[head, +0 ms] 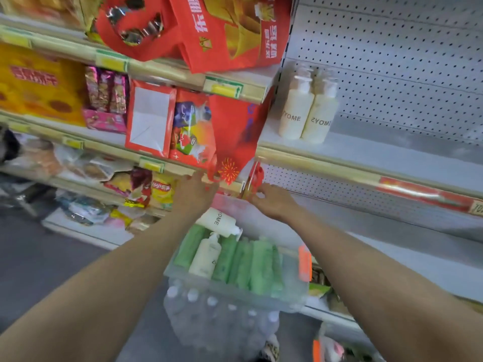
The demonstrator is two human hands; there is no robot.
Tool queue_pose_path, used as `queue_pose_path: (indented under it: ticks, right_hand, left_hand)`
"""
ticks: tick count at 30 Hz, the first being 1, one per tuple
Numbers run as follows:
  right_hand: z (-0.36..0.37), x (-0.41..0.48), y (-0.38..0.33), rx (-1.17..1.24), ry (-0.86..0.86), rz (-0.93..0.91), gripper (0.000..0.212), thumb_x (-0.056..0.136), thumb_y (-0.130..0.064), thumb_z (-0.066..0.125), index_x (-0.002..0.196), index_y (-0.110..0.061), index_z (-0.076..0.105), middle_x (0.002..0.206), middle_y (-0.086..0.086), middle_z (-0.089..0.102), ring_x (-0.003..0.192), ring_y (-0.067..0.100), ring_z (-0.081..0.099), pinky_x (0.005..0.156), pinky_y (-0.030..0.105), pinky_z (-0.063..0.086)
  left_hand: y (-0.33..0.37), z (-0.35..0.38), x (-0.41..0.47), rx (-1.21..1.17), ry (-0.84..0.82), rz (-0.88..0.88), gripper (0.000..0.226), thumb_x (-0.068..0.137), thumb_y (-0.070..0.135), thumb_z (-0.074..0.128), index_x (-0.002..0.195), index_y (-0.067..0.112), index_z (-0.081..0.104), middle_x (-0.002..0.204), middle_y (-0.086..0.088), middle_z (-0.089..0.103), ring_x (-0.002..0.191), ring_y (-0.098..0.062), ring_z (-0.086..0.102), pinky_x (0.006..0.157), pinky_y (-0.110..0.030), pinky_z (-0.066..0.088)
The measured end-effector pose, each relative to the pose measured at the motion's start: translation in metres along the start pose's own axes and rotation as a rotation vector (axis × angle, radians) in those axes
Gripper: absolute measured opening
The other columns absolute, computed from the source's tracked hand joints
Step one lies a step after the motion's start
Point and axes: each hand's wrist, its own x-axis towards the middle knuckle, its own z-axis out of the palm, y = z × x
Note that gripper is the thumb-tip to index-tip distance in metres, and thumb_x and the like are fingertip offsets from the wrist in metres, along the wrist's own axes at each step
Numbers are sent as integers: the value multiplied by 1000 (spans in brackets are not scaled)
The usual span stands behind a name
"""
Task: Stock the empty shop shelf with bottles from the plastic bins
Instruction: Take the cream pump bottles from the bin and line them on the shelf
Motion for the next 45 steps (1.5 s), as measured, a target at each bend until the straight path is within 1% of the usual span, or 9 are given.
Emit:
queue_pose_path:
  ticks: [7, 14, 20, 23, 28, 35, 38, 41, 45]
  right_hand:
    - [90, 22, 16, 165, -282, 113, 62, 98, -56, 50, 138, -9, 52, 139, 11, 58, 121, 28, 57, 83, 31, 42]
    - [131, 62, 29, 283, -286, 156, 75, 91, -55, 63, 146, -9, 44, 142, 12, 52, 124, 30, 54, 100, 40, 47]
    - [148, 88, 43, 412, -366, 198, 66, 89, -55, 66, 141, -18, 48, 136, 2, 57, 115, 20, 56, 90, 33, 46]
    - [152, 95, 46, 573, -418, 203, 55, 89, -52, 68, 135, -24, 55, 131, -4, 63, 107, 12, 59, 93, 33, 49]
    - [149, 96, 51, 715, -418, 223, 46, 88, -49, 71, 127, -25, 66, 117, -5, 72, 104, 14, 66, 88, 32, 53]
    - [146, 81, 50, 875, -293, 277, 15, 81, -38, 82, 91, -37, 70, 87, -20, 73, 90, 2, 68, 70, 16, 48]
    - [149, 72, 38, 920, -121, 292, 46, 74, -37, 87, 112, -30, 63, 106, -20, 64, 101, 4, 63, 78, 16, 49]
    - [151, 63, 16, 840, 95, 386, 93, 67, -45, 89, 143, -21, 41, 137, -4, 46, 122, 16, 50, 104, 37, 46]
    - [148, 51, -12, 864, 159, 667, 110, 59, -60, 87, 146, -16, 36, 136, 4, 42, 116, 25, 54, 89, 37, 52]
  left_hand:
    - [-85, 82, -42, -134, -278, -326, 73, 91, 50, 63, 146, 7, 41, 144, -17, 51, 131, -31, 48, 102, -34, 38]
    - [-94, 110, -21, -326, -101, -362, 83, 87, 44, 72, 153, 13, 31, 150, -13, 44, 131, -26, 48, 105, -37, 40]
    - [-91, 125, 10, -441, -94, -449, 80, 90, 49, 65, 155, 18, 28, 151, -8, 43, 110, -13, 59, 96, -30, 44]
    - [-89, 131, 22, -546, -47, -516, 77, 91, 50, 63, 153, 17, 32, 147, -11, 49, 122, -23, 56, 103, -39, 47]
    - [-83, 130, 28, -657, -1, -601, 72, 85, 55, 69, 145, 23, 44, 140, -10, 53, 115, -23, 57, 92, -35, 50]
    - [-93, 107, 9, -825, -295, -809, 44, 81, 33, 80, 108, 9, 56, 113, -16, 67, 95, -27, 69, 65, -37, 62]
    - [-97, 97, -2, -942, -414, -839, 49, 81, 33, 79, 115, 4, 61, 112, -18, 68, 97, -31, 70, 74, -42, 62]
    - [-95, 93, -15, -1102, -418, -876, 47, 81, 34, 79, 116, 7, 63, 111, -18, 67, 99, -32, 69, 75, -41, 61]
    - [-90, 92, -36, -1265, -416, -847, 50, 74, 33, 83, 114, 9, 65, 116, -20, 65, 102, -34, 69, 77, -41, 60]
